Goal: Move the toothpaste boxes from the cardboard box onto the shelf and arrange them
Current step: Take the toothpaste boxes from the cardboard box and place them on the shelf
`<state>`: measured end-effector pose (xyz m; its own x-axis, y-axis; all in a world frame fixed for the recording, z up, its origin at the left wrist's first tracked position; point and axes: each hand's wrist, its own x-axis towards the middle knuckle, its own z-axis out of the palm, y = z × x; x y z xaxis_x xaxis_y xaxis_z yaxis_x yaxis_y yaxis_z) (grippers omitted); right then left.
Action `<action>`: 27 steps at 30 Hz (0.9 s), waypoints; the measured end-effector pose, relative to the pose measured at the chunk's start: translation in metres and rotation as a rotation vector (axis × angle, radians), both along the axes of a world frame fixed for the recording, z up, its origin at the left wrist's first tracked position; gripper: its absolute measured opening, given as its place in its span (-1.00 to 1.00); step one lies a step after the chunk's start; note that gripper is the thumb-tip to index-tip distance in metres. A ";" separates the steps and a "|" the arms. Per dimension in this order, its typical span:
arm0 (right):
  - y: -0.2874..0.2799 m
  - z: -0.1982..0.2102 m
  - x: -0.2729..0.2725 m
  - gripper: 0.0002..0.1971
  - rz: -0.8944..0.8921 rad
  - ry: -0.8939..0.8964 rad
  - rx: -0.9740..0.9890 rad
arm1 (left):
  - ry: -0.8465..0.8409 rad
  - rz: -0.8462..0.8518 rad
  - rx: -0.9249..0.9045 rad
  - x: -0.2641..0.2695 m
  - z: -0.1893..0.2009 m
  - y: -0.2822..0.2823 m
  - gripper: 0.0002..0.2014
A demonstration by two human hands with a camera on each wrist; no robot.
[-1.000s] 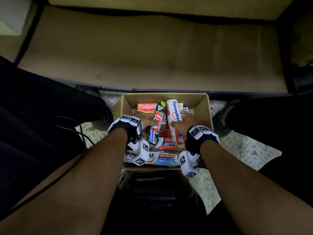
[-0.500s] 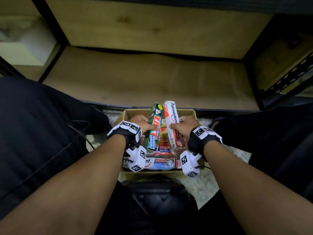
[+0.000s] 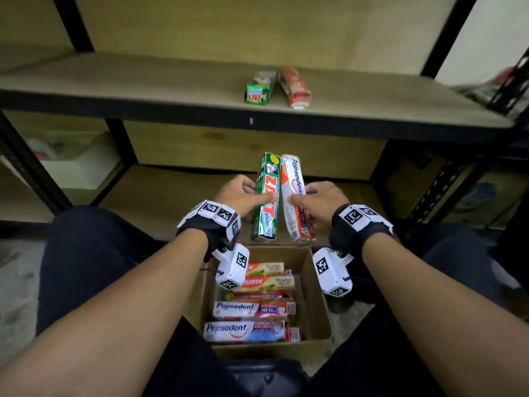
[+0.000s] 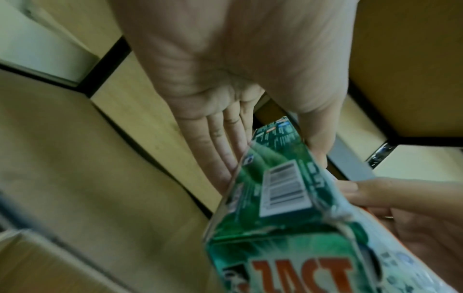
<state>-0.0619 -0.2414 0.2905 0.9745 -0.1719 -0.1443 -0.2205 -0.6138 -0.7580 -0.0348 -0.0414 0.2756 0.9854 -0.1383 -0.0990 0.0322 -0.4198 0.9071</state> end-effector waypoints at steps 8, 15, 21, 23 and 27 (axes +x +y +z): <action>-0.011 0.107 0.012 -0.73 -0.020 -0.267 0.017 | -0.237 -0.055 -0.029 0.025 0.117 -0.009 -0.34; -0.025 0.170 0.049 -0.78 -0.059 -0.371 0.019 | -0.338 -0.018 -0.022 0.065 0.186 -0.024 -0.27; -0.036 0.194 0.098 -0.61 -0.066 -0.320 -0.106 | -0.436 0.083 0.185 0.120 0.214 -0.022 -0.30; -0.037 0.196 0.113 -0.53 -0.082 -0.301 -0.154 | -0.472 0.119 0.231 0.137 0.215 -0.019 -0.39; -0.046 0.195 0.144 -0.47 -0.109 -0.262 -0.247 | -0.482 0.152 0.330 0.170 0.212 -0.008 -0.49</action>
<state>0.0822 -0.2875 0.4850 0.9469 -0.2752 0.1665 -0.1127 -0.7688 -0.6295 0.1356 -0.0492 0.4879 0.9361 -0.0307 0.3504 -0.2691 -0.7042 0.6570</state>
